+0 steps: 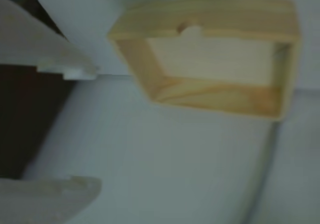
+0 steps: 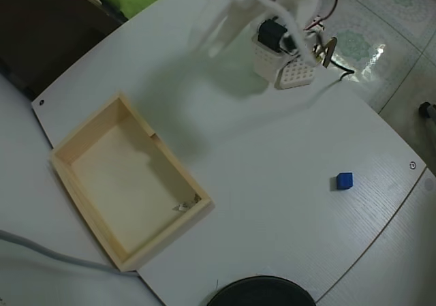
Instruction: Pick up the small blue cube and put it into the box
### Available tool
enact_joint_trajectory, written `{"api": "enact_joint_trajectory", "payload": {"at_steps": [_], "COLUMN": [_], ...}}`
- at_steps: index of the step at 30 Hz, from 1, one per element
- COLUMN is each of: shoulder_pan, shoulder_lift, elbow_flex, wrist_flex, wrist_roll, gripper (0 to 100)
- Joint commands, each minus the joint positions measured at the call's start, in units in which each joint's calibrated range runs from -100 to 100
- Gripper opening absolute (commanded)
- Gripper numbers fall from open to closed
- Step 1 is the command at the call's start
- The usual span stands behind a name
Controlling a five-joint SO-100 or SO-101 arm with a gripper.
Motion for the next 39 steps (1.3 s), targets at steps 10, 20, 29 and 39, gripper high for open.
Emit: {"api": "enact_joint_trajectory", "payload": {"at_steps": [10,20,29,39], "shoulder_pan": [-18.2,-25.8,-28.6,-30.6], "shoulder_lift": [15.7,24.3,28.8,33.3], "elbow_flex": [-19.6,-17.0,-5.4,7.0], "wrist_flex": [12.8,12.1,6.3,2.6], "wrist_roll": [-0.3,0.3,3.1,3.7], "gripper": [20,20,19,19]}}
